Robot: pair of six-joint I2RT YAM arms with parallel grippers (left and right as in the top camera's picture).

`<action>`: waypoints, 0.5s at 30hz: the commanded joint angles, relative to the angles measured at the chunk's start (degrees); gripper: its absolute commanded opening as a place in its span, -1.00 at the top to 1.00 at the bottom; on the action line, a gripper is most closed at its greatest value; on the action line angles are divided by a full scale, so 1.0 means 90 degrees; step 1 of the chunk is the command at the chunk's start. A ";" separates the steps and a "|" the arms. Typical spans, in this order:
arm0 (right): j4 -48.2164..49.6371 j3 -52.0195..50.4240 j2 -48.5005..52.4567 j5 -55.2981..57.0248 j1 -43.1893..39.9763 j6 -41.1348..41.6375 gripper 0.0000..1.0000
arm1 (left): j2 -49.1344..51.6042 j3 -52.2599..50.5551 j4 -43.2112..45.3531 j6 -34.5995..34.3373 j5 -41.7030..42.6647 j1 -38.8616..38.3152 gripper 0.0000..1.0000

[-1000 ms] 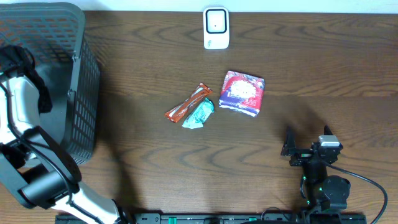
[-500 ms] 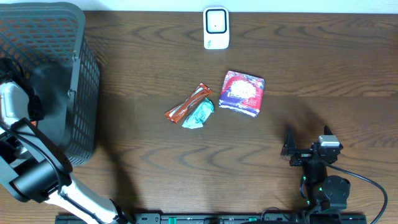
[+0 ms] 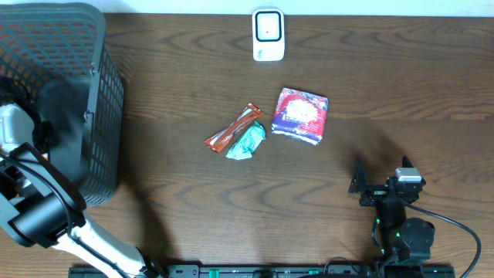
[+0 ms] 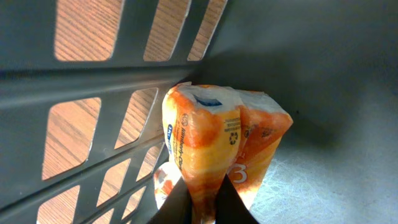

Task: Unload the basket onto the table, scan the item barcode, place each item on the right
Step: 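Reach into the basket and grasp the small orange packet, then carry the orange packet out and release it above the red bar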

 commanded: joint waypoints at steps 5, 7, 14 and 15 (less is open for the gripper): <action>-0.0032 -0.0005 -0.0027 0.0032 -0.0100 0.0078 -0.99 | -0.0219 -0.0017 -0.0049 -0.0721 0.0221 -0.0036 0.85; -0.0029 -0.0005 -0.0027 0.0032 -0.0100 0.0078 -0.98 | -0.0517 -0.0017 -0.0036 -0.0721 0.0583 -0.0085 0.85; -0.0032 -0.0005 -0.0027 0.0032 -0.0100 0.0078 -0.99 | -0.2140 -0.0017 0.0267 -0.0913 0.2431 -0.0185 0.85; -0.0032 -0.0005 -0.0027 0.0032 -0.0100 0.0078 -0.99 | -0.2414 -0.0017 0.0359 -0.1156 0.2669 -0.0185 0.86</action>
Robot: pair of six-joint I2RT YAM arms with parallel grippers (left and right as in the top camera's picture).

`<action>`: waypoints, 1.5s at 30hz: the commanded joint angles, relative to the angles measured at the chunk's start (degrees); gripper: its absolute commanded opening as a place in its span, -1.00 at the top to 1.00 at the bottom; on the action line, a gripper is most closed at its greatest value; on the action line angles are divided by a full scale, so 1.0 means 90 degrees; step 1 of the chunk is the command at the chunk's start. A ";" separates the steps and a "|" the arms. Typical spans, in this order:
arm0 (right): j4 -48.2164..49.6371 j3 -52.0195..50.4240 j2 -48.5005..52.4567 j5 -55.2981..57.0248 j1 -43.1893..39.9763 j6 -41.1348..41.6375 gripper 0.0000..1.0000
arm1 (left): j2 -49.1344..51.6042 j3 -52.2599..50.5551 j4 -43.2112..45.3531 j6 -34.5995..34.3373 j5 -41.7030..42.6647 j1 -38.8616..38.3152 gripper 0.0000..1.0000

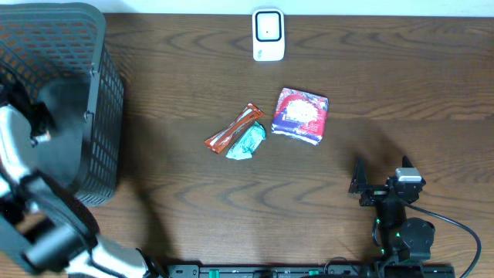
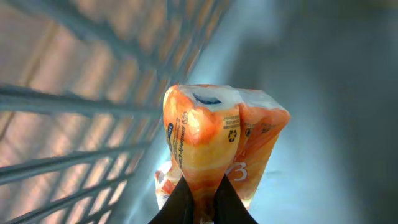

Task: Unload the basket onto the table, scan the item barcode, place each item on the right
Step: 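Carry the orange packet out and release it above the red bar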

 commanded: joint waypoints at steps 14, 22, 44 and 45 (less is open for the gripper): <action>-0.0032 -0.0005 -0.0027 0.0032 -0.0100 0.0078 -0.99 | -0.3334 0.0058 0.0920 -0.4704 0.4323 -0.1460 0.85; -0.0032 -0.0005 -0.0027 0.0032 -0.0100 0.0078 -0.99 | -0.2574 0.0058 0.0083 -0.4422 0.4046 -0.3944 0.86; -0.0032 -0.0005 -0.0027 0.0032 -0.0100 0.0078 -0.98 | 0.0998 0.0058 0.0325 -0.4425 0.2531 -0.6484 0.70; -0.0032 -0.0005 -0.0027 0.0032 -0.0100 0.0078 -0.98 | 0.1030 0.0058 0.0381 -0.4427 0.2557 -0.6499 0.55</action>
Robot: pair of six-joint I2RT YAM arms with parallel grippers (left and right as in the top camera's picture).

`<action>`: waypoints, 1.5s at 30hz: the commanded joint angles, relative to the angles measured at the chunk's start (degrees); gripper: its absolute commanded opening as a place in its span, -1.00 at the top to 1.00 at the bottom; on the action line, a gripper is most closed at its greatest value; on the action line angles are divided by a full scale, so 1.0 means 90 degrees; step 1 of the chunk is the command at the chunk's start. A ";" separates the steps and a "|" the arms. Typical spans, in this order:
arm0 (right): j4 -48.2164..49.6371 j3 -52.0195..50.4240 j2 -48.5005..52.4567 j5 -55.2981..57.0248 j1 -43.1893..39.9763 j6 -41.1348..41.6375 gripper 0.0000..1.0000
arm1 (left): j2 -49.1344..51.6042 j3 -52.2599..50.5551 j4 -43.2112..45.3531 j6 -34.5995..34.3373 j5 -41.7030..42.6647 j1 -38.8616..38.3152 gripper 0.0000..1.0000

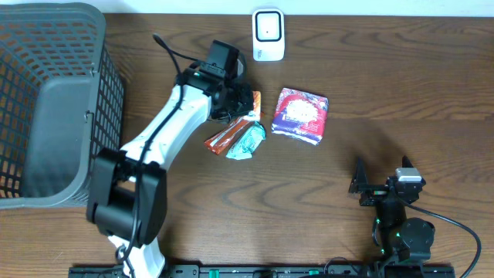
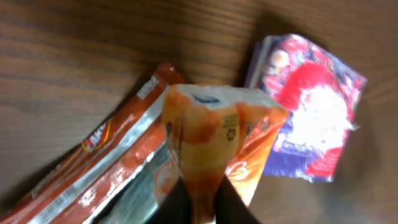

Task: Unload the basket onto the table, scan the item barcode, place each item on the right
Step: 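Carry the orange packet out and release it above the red bar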

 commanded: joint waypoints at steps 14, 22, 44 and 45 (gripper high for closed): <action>-0.0032 -0.0005 -0.0027 0.0032 -0.0100 0.0066 -0.99 | -0.0750 0.0107 0.0466 -0.0024 0.1326 0.0415 -0.46; -0.0032 -0.0005 -0.0027 0.0032 -0.0100 0.0066 -0.99 | -0.1586 0.0107 -0.1297 -0.0024 0.0923 0.1214 -0.81; -0.0032 -0.0005 -0.0027 0.0146 -0.0100 0.0019 -0.99 | -0.1593 0.0100 -0.2822 -0.0027 -0.1139 0.1547 -0.95; -0.0032 -0.0005 -0.0027 0.0143 -0.0100 0.0019 -0.99 | -0.1593 0.0100 -0.2822 -0.0027 -0.1139 0.1547 -0.95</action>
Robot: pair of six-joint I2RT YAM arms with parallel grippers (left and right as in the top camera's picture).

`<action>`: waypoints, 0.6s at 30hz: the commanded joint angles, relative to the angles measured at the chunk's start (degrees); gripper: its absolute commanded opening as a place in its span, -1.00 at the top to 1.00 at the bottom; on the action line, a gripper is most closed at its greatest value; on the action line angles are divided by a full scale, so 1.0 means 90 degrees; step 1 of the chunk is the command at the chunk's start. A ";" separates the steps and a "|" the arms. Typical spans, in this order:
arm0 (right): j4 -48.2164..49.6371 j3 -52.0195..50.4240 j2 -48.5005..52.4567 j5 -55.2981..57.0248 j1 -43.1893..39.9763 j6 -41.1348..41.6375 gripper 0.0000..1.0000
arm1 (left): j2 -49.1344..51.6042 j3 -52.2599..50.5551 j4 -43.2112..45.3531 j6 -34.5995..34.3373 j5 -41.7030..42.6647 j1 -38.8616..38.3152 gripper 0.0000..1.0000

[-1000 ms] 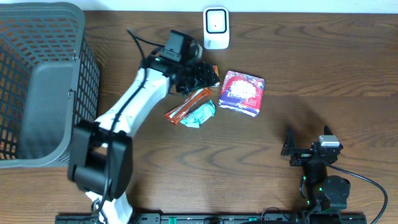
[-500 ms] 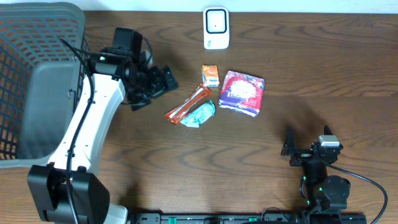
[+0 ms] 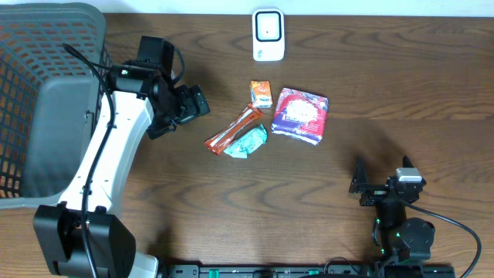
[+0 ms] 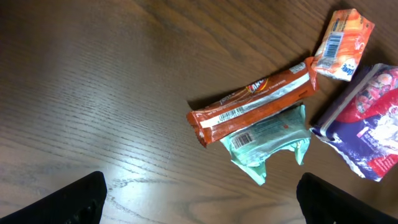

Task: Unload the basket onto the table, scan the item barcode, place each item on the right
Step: 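Carry the orange packet out and release it above the red bar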

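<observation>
A small orange packet [image 3: 261, 93] lies on the table below the white scanner [image 3: 268, 34], its barcode side up in the left wrist view [image 4: 343, 45]. My left gripper [image 3: 194, 103] is open and empty, well to the left of it; both dark fingertips [image 4: 74, 199] show at the bottom corners of the left wrist view. A red snack bar [image 4: 255, 99], a green packet [image 4: 267, 137] and a purple packet [image 4: 373, 130] lie beside the orange one. My right gripper [image 3: 361, 184] rests at the front right; its jaws are too small to read.
A dark mesh basket [image 3: 46, 100] stands at the left edge, behind my left arm. The red bar [image 3: 233, 129], green packet [image 3: 247, 143] and purple packet [image 3: 301, 114] are clustered at the table's middle.
My left gripper let go of the orange packet, which now lies on the table under the scanner. The gripper is open and has moved left, away from the cluster.
My left gripper was shut on the orange packet inside the basket at the first two moments. Then it held the packet over the red bar and purple packet at mid-table. Now the packet lies near the scanner and the gripper is open to its left. The right arm stayed still.
</observation>
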 commanded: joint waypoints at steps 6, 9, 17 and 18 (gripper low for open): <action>0.0034 -0.0005 -0.0027 0.0102 -0.0100 0.0022 -0.98 | 0.0036 0.0068 -0.0039 0.0039 -0.0131 0.0010 -0.96; 0.0452 -0.0005 -0.0027 -0.0262 -0.0100 0.0442 -0.99 | 0.0036 0.0068 -0.0039 0.0039 -0.0131 0.0010 -0.96; 0.1902 -0.0005 -0.0027 -0.3446 -0.0100 0.3861 -0.98 | 0.0036 0.0068 -0.0039 0.0039 -0.0131 0.0010 -0.96; 0.2463 -0.0002 -0.0027 -0.3461 -0.0100 0.3954 -0.99 | 0.0036 0.0068 -0.0039 0.0039 -0.0131 0.0010 -0.96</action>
